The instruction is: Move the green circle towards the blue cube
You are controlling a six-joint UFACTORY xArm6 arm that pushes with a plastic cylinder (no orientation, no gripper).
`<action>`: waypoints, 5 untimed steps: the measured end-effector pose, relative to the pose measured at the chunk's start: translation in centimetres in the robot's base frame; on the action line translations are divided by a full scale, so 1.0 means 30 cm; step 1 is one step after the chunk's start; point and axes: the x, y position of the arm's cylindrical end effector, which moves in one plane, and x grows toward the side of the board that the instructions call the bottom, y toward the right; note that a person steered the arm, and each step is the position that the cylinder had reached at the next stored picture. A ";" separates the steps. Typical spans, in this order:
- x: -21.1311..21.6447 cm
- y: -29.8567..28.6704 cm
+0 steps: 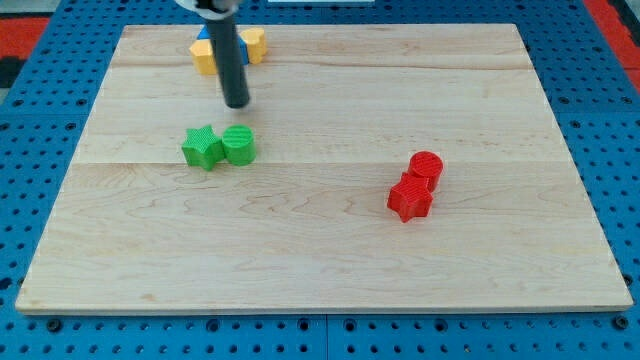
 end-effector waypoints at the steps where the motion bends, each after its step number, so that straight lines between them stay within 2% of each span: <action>1: 0.161 0.068; 3: 0.367 0.159; 4: 0.380 0.107; 5: 0.313 -0.001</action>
